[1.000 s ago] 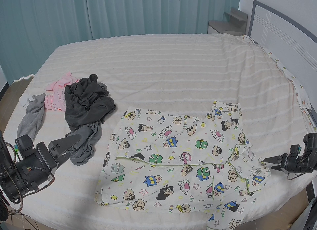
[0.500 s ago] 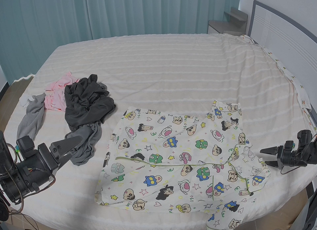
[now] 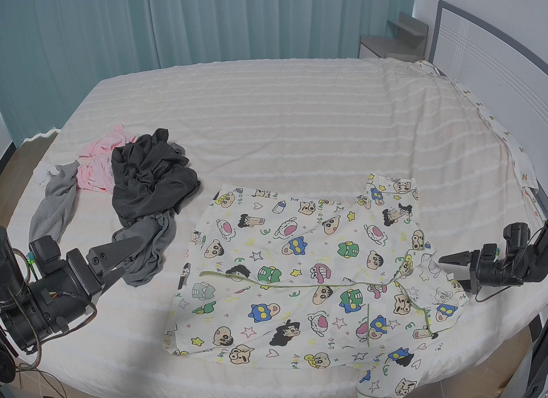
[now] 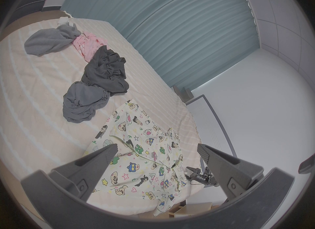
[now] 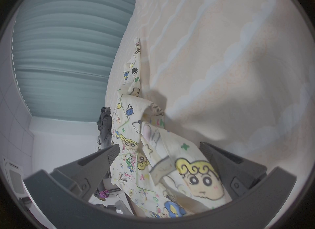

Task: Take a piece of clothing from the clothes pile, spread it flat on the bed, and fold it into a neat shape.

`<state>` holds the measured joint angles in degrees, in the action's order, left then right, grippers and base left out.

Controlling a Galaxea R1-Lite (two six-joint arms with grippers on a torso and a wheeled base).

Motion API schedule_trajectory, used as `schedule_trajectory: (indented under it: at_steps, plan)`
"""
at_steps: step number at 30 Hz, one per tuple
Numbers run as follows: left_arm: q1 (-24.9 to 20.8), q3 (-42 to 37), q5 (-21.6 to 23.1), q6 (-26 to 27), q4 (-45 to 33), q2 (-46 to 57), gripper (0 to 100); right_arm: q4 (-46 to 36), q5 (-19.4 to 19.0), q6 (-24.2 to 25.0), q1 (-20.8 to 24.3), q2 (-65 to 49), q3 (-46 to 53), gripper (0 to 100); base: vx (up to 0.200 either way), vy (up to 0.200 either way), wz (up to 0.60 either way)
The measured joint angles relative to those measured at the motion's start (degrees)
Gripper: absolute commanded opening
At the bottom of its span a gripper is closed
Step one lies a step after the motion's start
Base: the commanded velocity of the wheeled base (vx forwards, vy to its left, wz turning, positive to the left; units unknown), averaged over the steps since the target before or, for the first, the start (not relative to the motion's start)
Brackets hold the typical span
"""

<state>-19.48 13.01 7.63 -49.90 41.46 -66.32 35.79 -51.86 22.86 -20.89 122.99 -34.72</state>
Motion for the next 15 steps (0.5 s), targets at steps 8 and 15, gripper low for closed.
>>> schedule_trajectory:
  at_steps: [8,15]
  plan:
    - [0.0,-0.02,-0.09,0.0,0.02,-0.05,100,0.74,-0.15,11.33,1.22,0.2,-3.69,0,0.0,0.0,0.0]
    - [0.06,-0.09,-0.2,0.0,0.06,-0.22,100,0.9,-0.3,12.2,0.2,-1.13,-2.71,0,0.0,0.0,0.0]
